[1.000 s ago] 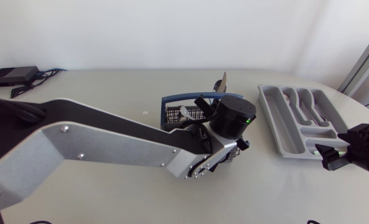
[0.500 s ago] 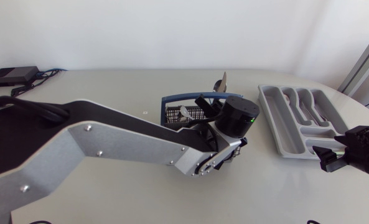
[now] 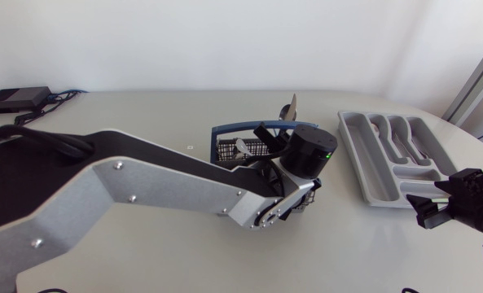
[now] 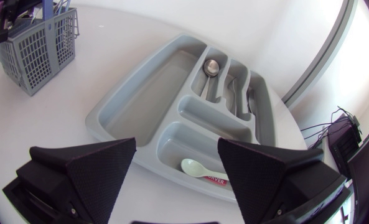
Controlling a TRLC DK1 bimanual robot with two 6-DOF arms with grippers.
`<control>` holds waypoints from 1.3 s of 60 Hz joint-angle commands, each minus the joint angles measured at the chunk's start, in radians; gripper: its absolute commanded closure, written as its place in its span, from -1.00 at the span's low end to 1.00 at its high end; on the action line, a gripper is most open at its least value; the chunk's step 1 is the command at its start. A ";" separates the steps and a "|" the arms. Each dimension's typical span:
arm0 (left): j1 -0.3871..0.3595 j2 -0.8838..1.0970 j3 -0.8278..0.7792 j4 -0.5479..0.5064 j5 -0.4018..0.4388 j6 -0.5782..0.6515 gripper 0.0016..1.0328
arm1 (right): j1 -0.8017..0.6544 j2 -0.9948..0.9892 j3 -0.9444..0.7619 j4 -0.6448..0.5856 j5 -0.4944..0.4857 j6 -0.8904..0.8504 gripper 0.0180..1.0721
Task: Sort the cutlery from the basket into the organizer compartments.
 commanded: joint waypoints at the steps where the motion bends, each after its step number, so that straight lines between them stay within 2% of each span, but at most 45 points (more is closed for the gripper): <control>1: 0.003 0.012 -0.008 0.011 0.000 0.020 0.94 | -0.010 0.020 -0.020 0.014 -0.007 -0.013 -0.80; 19: -0.005 -0.043 -0.100 0.071 0.003 0.029 0.94 | -0.010 0.008 -0.033 0.014 -0.007 -0.014 -0.80; 53: -0.058 -0.158 -0.338 0.321 0.024 0.117 0.94 | 0.016 -0.062 -0.075 0.011 0.009 0.010 -0.80; 67: -0.054 -0.227 -0.356 0.323 0.041 0.121 0.94 | 0.035 -0.115 -0.086 -0.014 0.025 0.024 -0.80; 78: -0.037 -0.309 -0.344 0.293 0.110 0.117 0.94 | 0.065 -0.152 -0.094 -0.037 0.045 0.035 -0.80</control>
